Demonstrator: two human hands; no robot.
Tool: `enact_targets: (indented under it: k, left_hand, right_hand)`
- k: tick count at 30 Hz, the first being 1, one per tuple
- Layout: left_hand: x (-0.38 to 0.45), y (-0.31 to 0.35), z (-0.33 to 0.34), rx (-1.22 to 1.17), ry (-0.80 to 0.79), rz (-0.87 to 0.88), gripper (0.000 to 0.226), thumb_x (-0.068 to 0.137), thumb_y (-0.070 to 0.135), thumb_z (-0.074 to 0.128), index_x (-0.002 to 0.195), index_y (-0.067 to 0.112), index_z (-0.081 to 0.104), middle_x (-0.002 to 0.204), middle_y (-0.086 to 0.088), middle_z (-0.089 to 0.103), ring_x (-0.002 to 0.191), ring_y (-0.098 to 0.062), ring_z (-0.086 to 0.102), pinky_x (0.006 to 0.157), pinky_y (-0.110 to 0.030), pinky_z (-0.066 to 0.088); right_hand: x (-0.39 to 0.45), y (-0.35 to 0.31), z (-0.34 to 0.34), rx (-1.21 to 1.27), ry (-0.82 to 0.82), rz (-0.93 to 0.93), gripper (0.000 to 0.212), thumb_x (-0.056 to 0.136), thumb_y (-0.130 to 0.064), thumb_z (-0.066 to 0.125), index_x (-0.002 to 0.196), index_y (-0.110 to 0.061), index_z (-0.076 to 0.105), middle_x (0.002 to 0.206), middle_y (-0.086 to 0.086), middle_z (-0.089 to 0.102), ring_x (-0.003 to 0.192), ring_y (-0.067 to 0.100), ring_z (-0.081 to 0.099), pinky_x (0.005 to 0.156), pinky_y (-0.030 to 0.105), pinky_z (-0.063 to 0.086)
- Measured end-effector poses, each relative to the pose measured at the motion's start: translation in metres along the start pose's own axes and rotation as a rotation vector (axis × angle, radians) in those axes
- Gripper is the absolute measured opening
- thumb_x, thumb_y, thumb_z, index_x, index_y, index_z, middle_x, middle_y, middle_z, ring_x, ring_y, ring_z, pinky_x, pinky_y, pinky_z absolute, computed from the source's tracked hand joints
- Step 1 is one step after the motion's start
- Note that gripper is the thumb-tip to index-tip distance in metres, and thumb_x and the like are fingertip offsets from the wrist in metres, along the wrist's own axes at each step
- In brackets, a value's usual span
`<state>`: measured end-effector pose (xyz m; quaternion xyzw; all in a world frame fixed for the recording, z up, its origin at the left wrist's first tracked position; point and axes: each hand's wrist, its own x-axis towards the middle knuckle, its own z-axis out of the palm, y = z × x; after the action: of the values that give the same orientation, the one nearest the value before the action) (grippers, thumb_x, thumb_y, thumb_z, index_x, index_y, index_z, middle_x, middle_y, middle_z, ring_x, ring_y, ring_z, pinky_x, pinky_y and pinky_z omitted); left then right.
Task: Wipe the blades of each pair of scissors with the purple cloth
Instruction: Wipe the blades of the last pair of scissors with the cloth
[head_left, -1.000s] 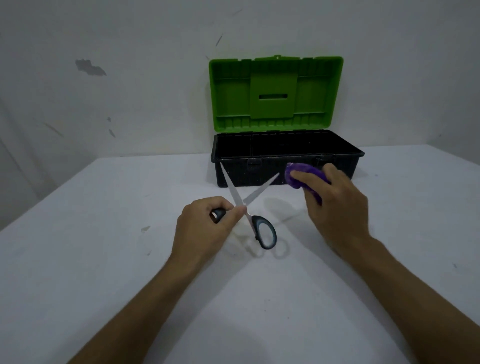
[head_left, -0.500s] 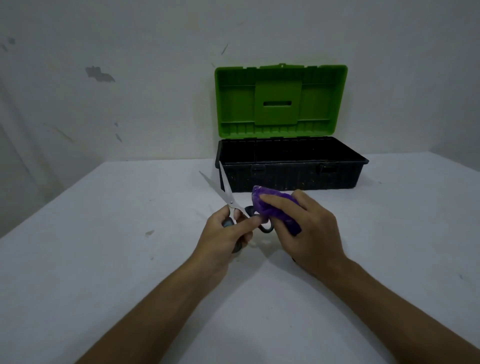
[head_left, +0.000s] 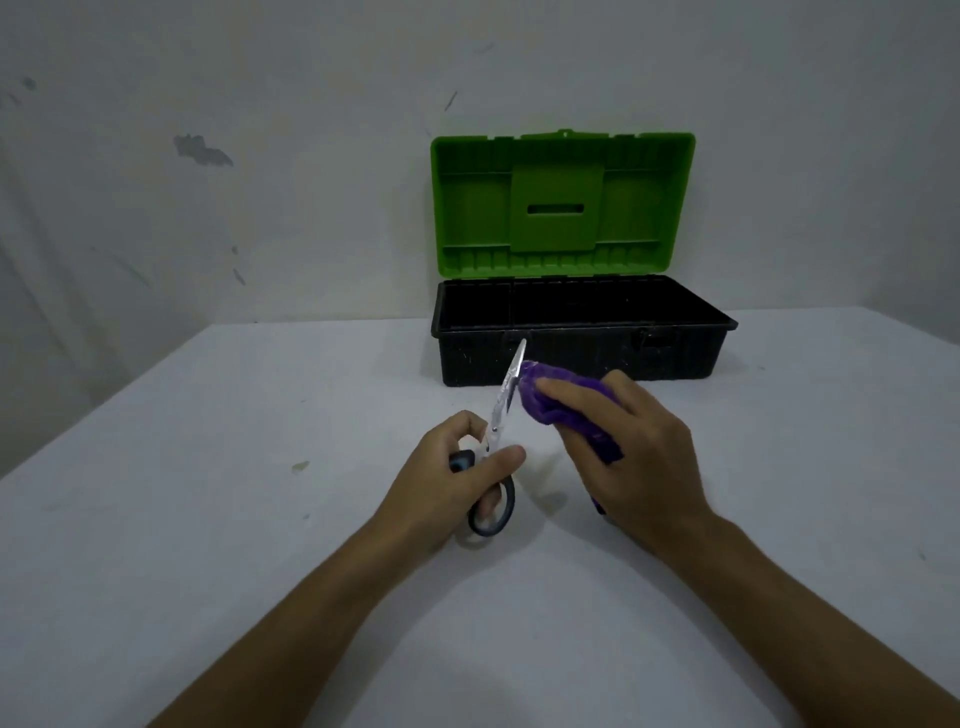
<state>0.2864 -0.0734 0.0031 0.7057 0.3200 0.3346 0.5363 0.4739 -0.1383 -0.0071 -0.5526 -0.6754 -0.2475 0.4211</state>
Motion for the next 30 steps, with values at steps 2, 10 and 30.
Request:
enact_targets:
  k: [2,10,30]
  left_hand:
    - [-0.001,0.001,0.000,0.037,-0.025,0.069,0.019,0.092,0.019,0.065,0.085,0.002,0.058,0.054,-0.007,0.055,0.049,-0.019,0.050,0.049,-0.021,0.042]
    - [-0.006,0.005,-0.005,0.199,-0.113,0.140,0.027,0.091,0.017,0.067,0.065,0.015,0.061,0.046,-0.001,0.056,0.041,-0.011,0.051,0.048,-0.020,0.042]
    - [-0.007,0.021,-0.005,0.166,-0.175,0.157,0.032,0.091,0.019,0.066,0.063,0.010,0.054,0.043,0.001,0.051,0.037,-0.009,0.044,0.043,-0.016,0.037]
  right_hand:
    - [0.000,-0.002,0.001,-0.051,-0.046,-0.100,0.045,0.092,-0.033,0.053,0.135,-0.020,0.052,0.106,0.007,0.061,0.089,0.012,0.052,0.067,0.015,0.046]
    - [-0.001,0.003,0.008,-0.150,-0.093,-0.282,0.043,0.093,-0.021,0.053,0.136,-0.029,0.051,0.096,0.009,0.059,0.080,0.020,0.053,0.057,0.027,0.047]
    - [0.004,0.004,0.008,-0.113,-0.015,-0.229,0.039,0.094,-0.030,0.052,0.133,-0.025,0.046,0.100,0.014,0.062,0.084,0.023,0.058,0.061,0.025,0.052]
